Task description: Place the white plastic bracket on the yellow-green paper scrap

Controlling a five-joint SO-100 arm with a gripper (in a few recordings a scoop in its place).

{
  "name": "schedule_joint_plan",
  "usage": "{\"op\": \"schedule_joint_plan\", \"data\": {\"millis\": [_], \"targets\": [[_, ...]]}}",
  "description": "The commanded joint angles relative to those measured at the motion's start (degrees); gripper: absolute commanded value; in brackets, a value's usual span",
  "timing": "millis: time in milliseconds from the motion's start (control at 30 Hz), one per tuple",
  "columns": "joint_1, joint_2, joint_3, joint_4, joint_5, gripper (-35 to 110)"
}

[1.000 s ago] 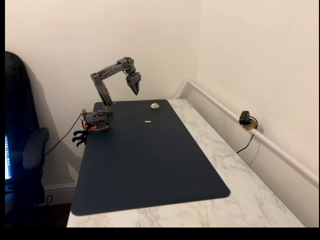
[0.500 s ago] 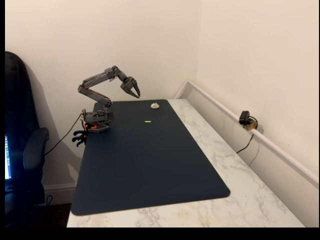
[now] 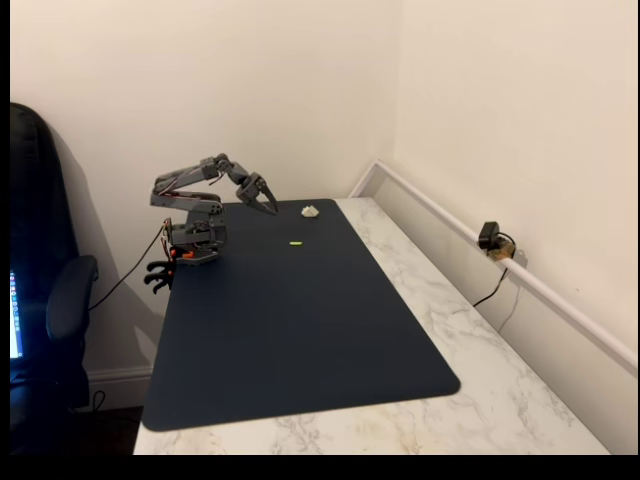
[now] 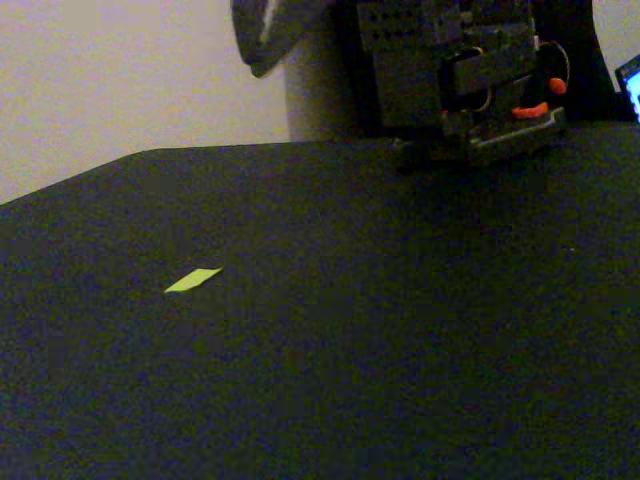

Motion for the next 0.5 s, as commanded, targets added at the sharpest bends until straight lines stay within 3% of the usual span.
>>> {"op": "schedule_joint_plan", "data": {"millis": [0,467], "targets": [[-1.5,13.9,7.6,1.1,1.7,0],[-0.4,15.6,16.9,1.1,0.4,0]]}}
